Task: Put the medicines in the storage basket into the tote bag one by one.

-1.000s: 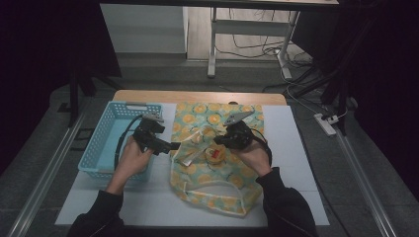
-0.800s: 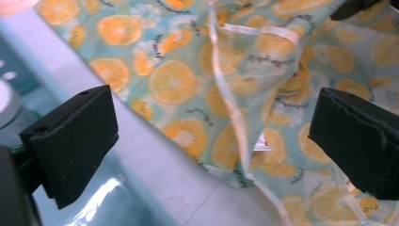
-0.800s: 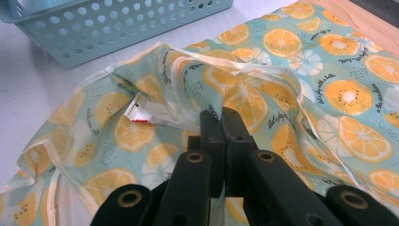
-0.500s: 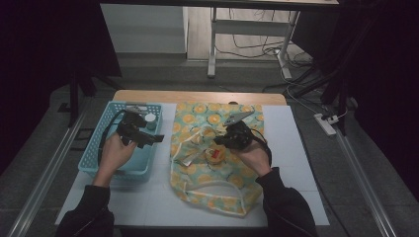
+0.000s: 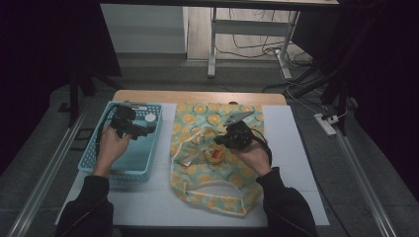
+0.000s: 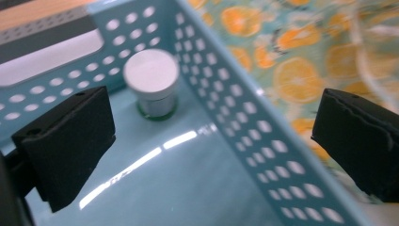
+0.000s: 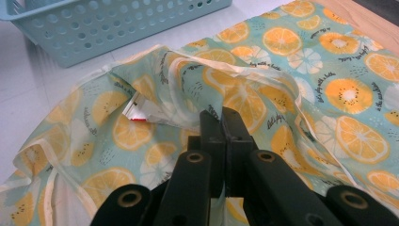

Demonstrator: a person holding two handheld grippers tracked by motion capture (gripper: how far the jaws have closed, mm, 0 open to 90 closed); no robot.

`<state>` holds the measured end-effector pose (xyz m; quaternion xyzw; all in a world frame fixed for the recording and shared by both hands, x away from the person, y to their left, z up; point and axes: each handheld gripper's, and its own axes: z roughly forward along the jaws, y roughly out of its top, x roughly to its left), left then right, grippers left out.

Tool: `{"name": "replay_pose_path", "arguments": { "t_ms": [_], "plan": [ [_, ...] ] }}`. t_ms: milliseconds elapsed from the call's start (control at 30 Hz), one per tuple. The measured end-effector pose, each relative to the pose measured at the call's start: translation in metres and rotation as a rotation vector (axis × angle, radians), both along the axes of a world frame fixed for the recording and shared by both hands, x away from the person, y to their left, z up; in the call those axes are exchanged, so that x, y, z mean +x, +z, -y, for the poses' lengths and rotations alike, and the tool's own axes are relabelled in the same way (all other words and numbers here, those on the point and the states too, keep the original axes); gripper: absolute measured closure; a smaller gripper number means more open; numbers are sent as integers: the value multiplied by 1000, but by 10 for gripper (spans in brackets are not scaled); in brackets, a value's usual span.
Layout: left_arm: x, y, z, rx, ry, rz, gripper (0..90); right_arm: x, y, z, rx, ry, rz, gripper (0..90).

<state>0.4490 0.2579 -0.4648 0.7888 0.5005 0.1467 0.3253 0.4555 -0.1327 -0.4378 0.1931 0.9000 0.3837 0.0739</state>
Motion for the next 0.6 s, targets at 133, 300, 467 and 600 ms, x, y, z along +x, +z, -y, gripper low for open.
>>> {"name": "replay_pose_path", "arguments": {
  "t_ms": [133, 300, 467, 600],
  "plan": [
    [10, -8, -5, 25, 44, -26, 3, 0, 0, 1, 1, 0, 3, 890],
    [21, -15, -10, 1, 56, -43, 0, 1, 0, 0, -1, 1, 3, 890],
    [33, -21, -7, 18, 43, -70, 0, 1, 0, 1, -1, 1, 3, 890],
    [41, -25, -6, 32, 39, -89, 0, 1, 1, 1, 1, 2, 5, 890]
  ]
}}
